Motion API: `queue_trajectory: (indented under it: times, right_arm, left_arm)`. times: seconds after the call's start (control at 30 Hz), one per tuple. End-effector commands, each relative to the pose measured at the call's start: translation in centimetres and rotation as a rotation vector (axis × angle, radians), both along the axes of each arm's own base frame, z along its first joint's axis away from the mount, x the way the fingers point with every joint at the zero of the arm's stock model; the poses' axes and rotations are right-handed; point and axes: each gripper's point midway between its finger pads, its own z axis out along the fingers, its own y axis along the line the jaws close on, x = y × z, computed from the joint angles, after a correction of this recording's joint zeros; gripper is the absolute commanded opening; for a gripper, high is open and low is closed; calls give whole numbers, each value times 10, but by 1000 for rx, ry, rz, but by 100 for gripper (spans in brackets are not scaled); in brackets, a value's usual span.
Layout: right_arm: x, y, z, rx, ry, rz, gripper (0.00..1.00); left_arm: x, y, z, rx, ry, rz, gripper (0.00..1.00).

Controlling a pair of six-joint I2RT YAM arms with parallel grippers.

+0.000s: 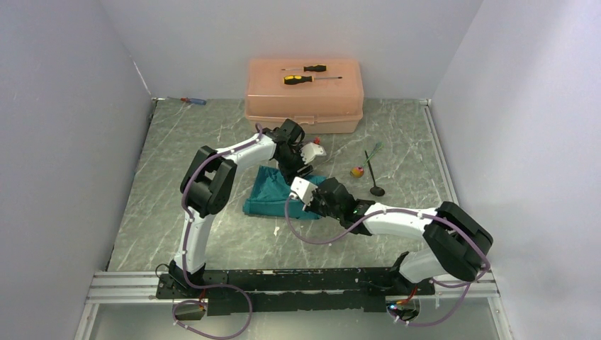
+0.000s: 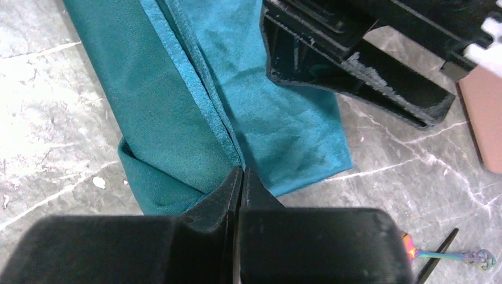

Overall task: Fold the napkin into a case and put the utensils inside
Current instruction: Fold the lower triangle-folded napkin at the center of the board.

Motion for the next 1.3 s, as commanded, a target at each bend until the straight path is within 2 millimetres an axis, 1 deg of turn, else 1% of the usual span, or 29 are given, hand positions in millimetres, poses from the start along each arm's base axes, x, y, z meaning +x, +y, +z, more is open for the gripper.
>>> queue_trajectory:
  times: [0.0, 0.07, 0.2, 0.37, 0.47, 0.53, 0.63, 0.83, 0.9, 0.97, 1.07, 1.17, 1.27]
  right_arm:
    - [11, 3, 20, 40, -19, -48, 0]
    - [11, 1, 19, 26, -15, -51, 0]
    - [11, -7, 9, -41, 8, -52, 0]
    - [13, -22, -3, -125, 46, -111, 0]
    - [10, -28, -11, -169, 100, -142, 0]
    - [8, -27, -15, -169, 128, -151, 0]
    - [10, -25, -14, -158, 130, -159, 0]
    - [15, -29, -28, -245, 154, -180, 0]
    - [19, -30, -30, -256, 146, -196, 0]
    - [22, -28, -30, -237, 136, -205, 1]
    - [27, -23, -21, -181, 111, -222, 9]
    - [29, -13, -7, -108, 97, -221, 19]
    - [34, -3, 12, -20, 74, -232, 30]
  left_arm:
    - [-12, 6, -28, 55, 63, -31, 65]
    - [-13, 6, -29, 58, 64, -32, 65]
    - [-13, 8, -30, 64, 68, -36, 65]
    - [-13, 9, -30, 73, 66, -40, 64]
    - [-13, 9, -30, 75, 61, -44, 64]
    - [-13, 10, -30, 76, 64, -46, 63]
    - [-13, 9, -29, 78, 61, -48, 63]
    - [-10, 9, -28, 76, 65, -36, 63]
    - [-8, 8, -24, 59, 69, -24, 64]
    - [-5, 9, -20, 44, 79, -7, 65]
    - [3, 11, -6, 7, 85, 23, 68]
    - [11, 13, 14, -32, 73, 40, 71]
    - [14, 15, 30, -61, 62, 43, 74]
